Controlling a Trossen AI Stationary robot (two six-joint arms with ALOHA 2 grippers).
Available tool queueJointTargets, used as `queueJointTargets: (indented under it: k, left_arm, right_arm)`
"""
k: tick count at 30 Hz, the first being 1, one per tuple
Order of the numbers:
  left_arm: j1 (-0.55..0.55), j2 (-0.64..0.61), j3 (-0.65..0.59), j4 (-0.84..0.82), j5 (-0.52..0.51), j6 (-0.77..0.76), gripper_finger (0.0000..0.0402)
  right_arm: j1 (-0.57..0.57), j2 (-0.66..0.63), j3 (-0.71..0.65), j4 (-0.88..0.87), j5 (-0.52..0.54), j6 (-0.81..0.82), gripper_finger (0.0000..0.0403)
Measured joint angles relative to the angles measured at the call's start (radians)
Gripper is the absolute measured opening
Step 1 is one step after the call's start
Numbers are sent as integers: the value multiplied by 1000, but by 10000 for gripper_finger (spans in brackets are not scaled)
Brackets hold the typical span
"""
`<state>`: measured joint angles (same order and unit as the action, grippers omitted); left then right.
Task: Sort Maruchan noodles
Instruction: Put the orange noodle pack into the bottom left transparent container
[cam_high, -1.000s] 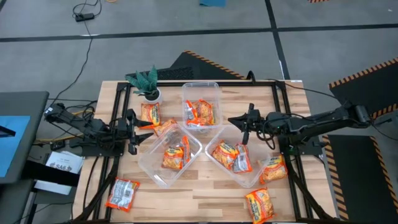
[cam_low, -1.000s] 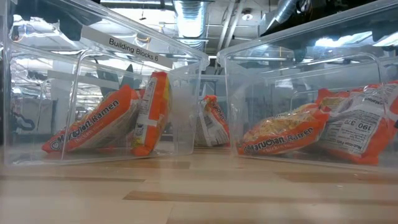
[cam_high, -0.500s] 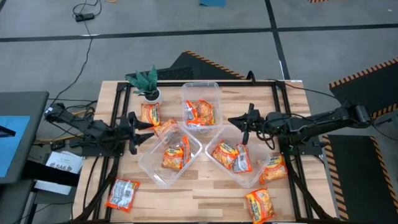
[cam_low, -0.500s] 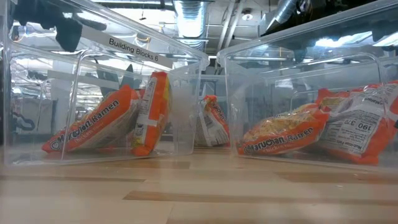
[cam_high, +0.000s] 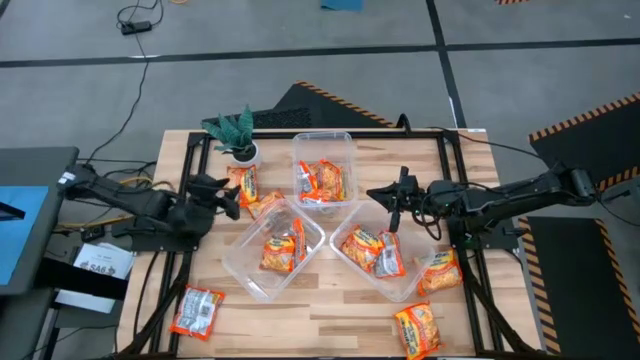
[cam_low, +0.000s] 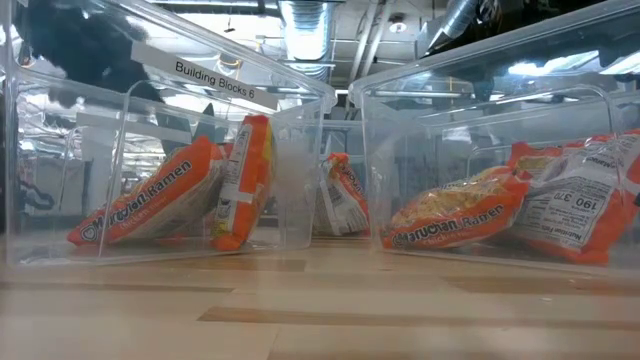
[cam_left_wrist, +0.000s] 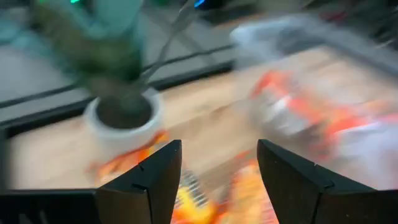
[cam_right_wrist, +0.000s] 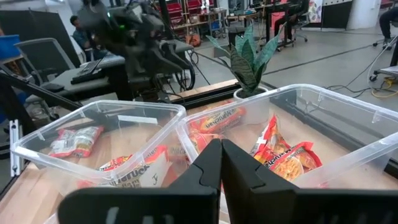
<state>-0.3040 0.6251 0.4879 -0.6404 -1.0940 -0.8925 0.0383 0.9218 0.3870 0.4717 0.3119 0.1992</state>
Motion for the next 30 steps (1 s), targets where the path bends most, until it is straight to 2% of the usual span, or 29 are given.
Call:
queueJointTargets:
  k: [4, 10, 14, 21, 30]
  left_arm:
    - [166, 105, 8, -93, 147, -64, 199]
    - [376, 216, -18, -90, 291, -21, 199]
    - [453, 251, -52, -30, 345, 24, 199]
    - [544, 260, -128, 191, 448, 152, 199]
    - [660, 259, -194, 236, 474, 147, 199]
  right_arm:
    - [0, 0, 0, 0, 0, 3, 33]
    - [0, 0, 0, 0, 0, 3, 33]
    - [0, 14, 1, 1, 0, 5, 33]
    - [-2, 85, 1, 8, 1, 11, 33]
    - [-2, 126, 1, 67, 2, 13, 33]
